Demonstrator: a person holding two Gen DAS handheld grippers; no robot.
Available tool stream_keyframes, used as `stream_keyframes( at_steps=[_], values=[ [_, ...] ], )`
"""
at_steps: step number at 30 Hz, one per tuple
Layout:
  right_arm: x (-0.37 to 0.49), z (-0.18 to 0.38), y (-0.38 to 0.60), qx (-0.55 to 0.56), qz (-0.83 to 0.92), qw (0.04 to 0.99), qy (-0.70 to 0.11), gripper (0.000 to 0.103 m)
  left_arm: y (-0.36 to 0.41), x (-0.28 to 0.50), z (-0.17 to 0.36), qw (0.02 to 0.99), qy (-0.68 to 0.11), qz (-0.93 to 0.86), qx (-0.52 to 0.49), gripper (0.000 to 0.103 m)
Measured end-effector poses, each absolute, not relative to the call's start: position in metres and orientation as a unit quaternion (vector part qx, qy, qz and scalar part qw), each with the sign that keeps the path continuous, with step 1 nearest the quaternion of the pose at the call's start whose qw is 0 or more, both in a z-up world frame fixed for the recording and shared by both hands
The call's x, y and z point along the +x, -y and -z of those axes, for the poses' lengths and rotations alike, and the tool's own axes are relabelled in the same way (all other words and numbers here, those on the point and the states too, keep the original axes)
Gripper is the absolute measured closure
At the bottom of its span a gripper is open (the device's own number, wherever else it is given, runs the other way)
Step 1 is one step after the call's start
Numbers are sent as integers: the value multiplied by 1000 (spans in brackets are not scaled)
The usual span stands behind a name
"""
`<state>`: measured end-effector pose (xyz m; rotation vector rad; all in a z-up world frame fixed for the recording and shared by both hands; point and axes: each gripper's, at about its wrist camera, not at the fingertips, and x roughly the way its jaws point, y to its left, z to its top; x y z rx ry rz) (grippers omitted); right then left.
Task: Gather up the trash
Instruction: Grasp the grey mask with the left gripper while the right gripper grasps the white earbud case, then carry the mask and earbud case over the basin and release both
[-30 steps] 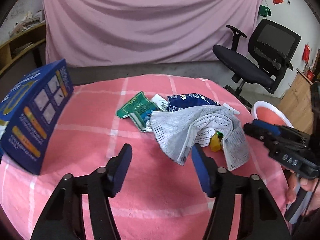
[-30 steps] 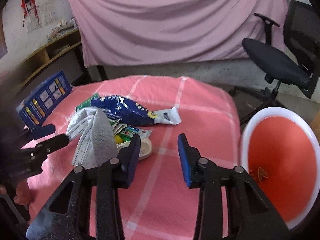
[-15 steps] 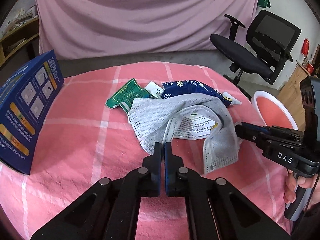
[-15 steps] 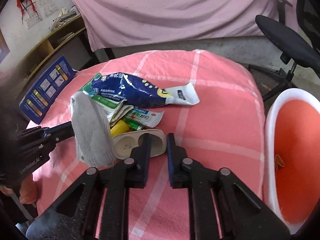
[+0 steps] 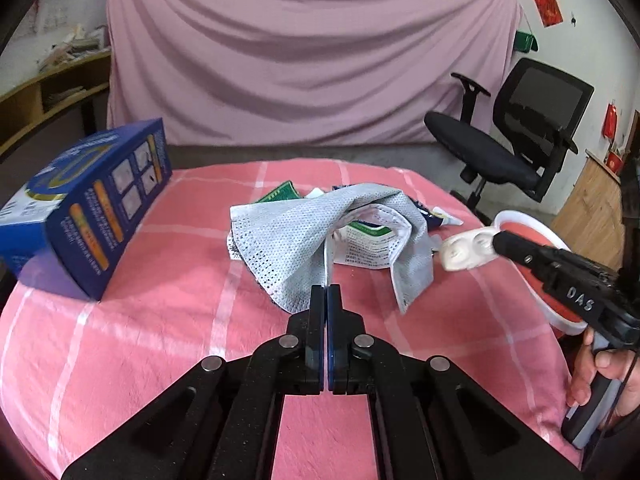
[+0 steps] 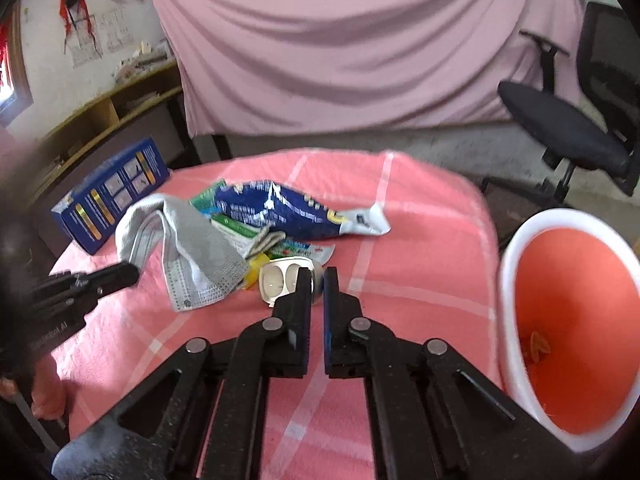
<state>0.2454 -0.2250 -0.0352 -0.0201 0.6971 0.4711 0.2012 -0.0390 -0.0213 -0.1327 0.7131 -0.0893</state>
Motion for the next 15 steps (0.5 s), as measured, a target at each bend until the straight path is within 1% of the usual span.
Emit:
stream_keyframes(
  at_steps=[7, 12, 15],
  values=[
    [203, 8, 249, -1, -186, 957, -224, 77, 61, 175, 5, 960, -276, 33, -33, 103],
    [178, -8, 267, 0, -148, 979, -138, 77, 87, 167, -13, 971, -232, 56, -26, 103],
    [166, -16, 285, 19, -125, 987, -96, 77, 107, 164, -28, 976, -202, 75, -21, 103]
  ],
)
